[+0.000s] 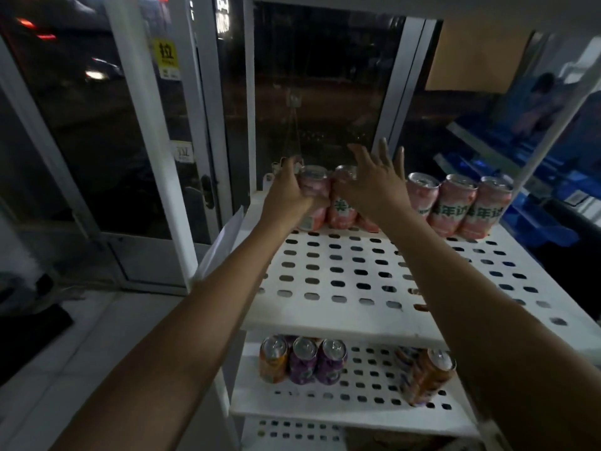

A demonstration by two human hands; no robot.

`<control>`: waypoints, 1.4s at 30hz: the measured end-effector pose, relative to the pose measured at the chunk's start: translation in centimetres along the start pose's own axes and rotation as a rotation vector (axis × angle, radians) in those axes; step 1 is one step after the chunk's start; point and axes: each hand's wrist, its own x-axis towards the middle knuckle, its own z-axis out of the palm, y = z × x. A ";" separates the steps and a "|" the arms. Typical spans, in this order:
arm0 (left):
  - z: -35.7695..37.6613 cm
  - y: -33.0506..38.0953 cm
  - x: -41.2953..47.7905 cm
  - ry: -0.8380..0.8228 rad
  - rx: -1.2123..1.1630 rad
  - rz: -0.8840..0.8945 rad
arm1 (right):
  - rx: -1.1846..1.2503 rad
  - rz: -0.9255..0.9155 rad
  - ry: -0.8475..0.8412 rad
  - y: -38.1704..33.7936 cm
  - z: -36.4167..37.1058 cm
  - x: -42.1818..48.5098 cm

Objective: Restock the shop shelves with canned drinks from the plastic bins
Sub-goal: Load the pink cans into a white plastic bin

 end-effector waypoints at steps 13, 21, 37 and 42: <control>0.7 3.1 -3.9 0.259 -0.148 0.077 | 0.469 0.005 0.199 0.0 -4.1 -4.0; 8.1 13.6 -11.5 -0.079 -0.423 0.273 | 1.274 0.429 0.555 7.4 -11.9 -16.8; 39.7 16.8 -41.9 -1.138 -0.353 0.024 | 1.517 1.343 0.998 25.5 -17.7 -66.1; 43.4 15.3 -46.5 -1.244 -0.225 -0.040 | 0.979 1.628 0.939 29.1 -15.6 -74.6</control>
